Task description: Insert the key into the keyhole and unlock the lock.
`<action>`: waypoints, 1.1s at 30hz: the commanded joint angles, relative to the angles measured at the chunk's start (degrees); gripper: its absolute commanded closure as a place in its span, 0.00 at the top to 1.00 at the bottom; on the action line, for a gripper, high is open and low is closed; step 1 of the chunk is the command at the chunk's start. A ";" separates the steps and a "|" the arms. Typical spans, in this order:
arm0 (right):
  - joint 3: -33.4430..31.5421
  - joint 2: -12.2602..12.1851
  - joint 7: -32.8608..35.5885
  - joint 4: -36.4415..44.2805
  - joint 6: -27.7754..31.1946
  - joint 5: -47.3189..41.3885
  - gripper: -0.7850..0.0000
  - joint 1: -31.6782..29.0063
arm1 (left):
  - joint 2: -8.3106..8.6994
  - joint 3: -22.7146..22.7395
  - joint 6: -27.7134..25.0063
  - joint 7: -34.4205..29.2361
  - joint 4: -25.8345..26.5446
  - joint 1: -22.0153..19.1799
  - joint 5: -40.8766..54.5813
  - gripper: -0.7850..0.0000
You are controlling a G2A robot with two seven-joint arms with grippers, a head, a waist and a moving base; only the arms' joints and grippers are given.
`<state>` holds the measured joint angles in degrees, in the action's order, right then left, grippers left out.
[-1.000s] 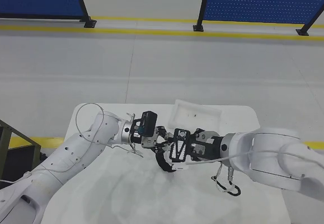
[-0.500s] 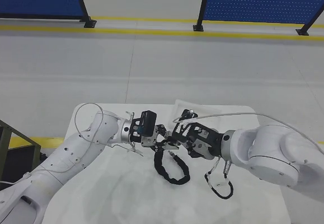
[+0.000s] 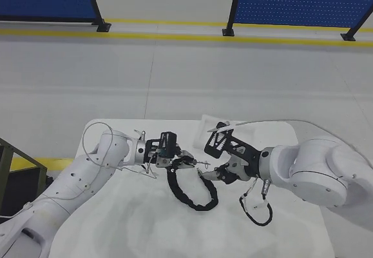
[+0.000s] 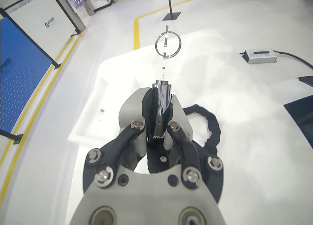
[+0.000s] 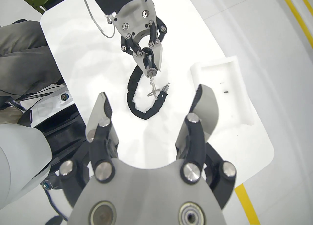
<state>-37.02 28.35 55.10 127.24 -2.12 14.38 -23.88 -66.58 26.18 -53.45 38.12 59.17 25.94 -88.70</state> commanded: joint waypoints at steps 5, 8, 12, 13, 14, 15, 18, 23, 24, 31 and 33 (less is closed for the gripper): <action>-2.42 -0.72 -1.55 -1.08 1.83 0.13 1.00 -2.59 | 0.35 0.01 0.39 -4.68 -1.19 2.34 -2.45 0.00; -3.33 -0.90 -2.17 -1.51 3.16 0.22 1.00 -3.71 | 0.29 -0.14 -0.55 -5.43 -1.96 2.92 -3.03 0.04; -4.03 -0.83 -2.62 -2.24 4.96 0.24 1.00 -4.82 | -0.19 -0.59 -1.64 -6.82 -2.66 3.03 -3.75 1.00; -4.10 -0.75 -2.80 -2.61 5.58 0.29 1.00 -5.03 | -0.35 -0.64 -2.06 -6.49 -2.47 2.97 -3.59 1.00; -4.13 -0.63 -3.13 -2.97 6.53 0.41 1.00 -5.18 | -0.49 -0.55 -2.45 -5.65 -2.56 3.06 -3.01 1.00; -4.12 -0.48 -3.45 -3.50 7.45 0.69 1.00 -5.30 | -0.58 -0.47 -2.77 -5.15 -2.72 2.98 -2.80 1.00; -3.55 0.23 -4.46 -5.60 11.42 2.31 1.00 -5.27 | -0.64 0.38 -2.80 -3.44 -2.99 2.25 -2.60 1.00; -2.22 2.14 -8.69 -11.44 16.81 4.01 1.00 -4.47 | 0.23 3.00 -2.43 -1.72 -2.56 -0.55 -4.84 1.00; -1.99 2.59 -9.34 -12.78 17.82 4.19 1.00 -4.07 | 0.49 3.80 -2.58 -1.13 -2.42 -1.23 -4.92 1.00; 0.10 6.65 -12.73 -23.65 26.46 3.14 1.00 1.10 | 1.85 7.59 -4.55 3.20 -2.31 -7.11 -4.62 1.00; 0.49 7.85 -12.38 -26.62 28.63 1.42 1.00 3.15 | 1.96 7.17 -4.55 4.09 -3.20 -9.33 -4.07 1.00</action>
<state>-36.70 35.58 42.31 102.52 25.38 16.78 -21.97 -64.67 33.69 -58.02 41.59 56.56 17.98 -93.21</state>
